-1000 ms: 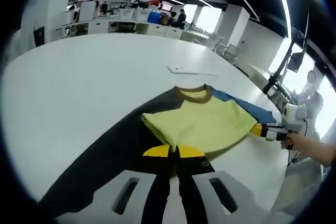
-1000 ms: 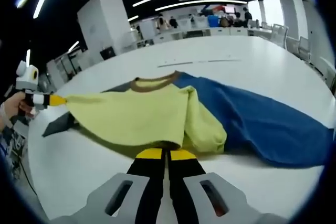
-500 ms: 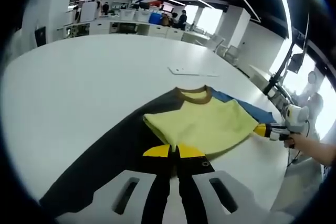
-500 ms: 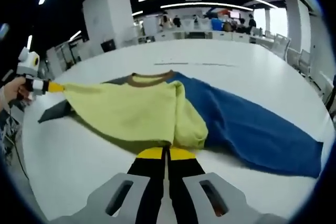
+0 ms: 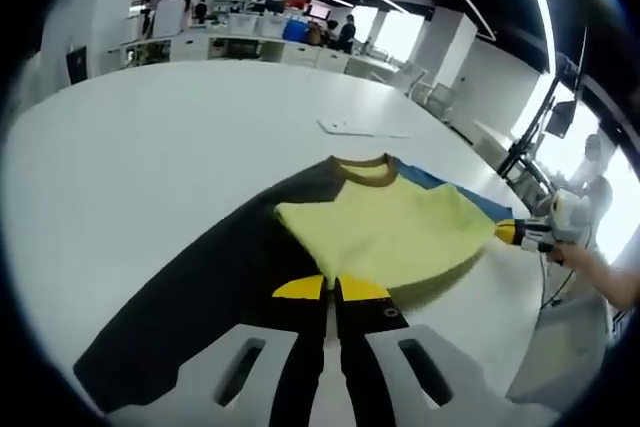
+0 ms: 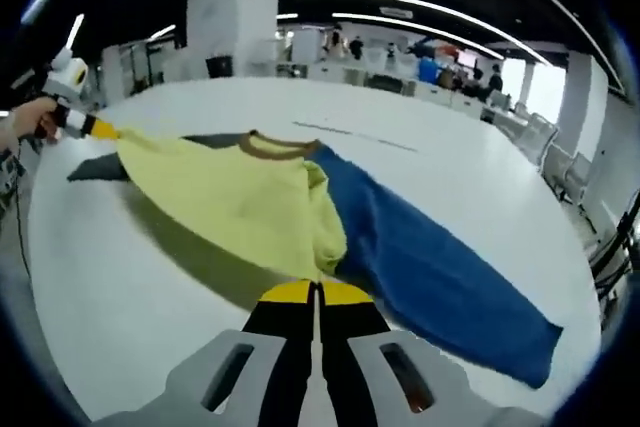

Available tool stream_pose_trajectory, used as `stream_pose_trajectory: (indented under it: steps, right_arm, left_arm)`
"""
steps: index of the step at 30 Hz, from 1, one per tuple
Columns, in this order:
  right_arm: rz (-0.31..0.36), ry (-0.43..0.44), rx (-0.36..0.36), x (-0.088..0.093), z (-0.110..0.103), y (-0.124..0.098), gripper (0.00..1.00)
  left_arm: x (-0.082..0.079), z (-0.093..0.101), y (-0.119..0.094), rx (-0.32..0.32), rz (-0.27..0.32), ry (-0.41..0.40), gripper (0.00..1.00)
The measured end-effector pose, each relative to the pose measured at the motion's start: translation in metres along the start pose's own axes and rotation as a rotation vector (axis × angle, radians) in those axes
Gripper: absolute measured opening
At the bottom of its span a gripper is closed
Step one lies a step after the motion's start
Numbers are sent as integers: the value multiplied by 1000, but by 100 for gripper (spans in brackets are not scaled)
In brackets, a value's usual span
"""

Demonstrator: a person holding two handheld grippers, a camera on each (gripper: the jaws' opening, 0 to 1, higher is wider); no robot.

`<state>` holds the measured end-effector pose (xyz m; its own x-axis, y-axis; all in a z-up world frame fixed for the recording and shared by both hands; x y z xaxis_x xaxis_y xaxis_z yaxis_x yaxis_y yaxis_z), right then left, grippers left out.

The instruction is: Fold the garment on the visible template until the final outline fits inside the template.

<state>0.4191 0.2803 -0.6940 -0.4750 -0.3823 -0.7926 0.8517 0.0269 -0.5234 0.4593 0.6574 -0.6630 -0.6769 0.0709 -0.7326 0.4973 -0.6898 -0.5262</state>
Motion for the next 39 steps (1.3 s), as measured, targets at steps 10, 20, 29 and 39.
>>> stream_pose_trajectory:
  steps: [10,20,29,39]
  right_arm:
    - [29,-159,-80,4,-8,-29,1]
    - [3,-305,-166,23,-18,-56,1]
    - [-25,-347,-214,37,-26,-73,1]
    - [-72,-367,-269,56,-31,-102,1]
  left_arm:
    - [28,16,-11,16,-57,20,0]
    - [48,32,-28,29,-93,48,0]
    - [69,44,-40,39,-120,47,0]
    - [95,60,-55,43,-139,29,0]
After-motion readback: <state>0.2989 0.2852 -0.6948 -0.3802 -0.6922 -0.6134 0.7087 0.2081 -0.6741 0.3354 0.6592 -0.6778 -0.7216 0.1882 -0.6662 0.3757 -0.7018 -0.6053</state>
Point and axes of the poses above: the point that each gripper's makers call its tool centre point, and the gripper's own axes: y roughly forward along the fingers, z roughly to its right, x roughly out of its underside, the point moved 5 cm from there along -y, roughly backward along the fingers, and after that the axes turned 13 degrees about x, right-handed, at the moved point
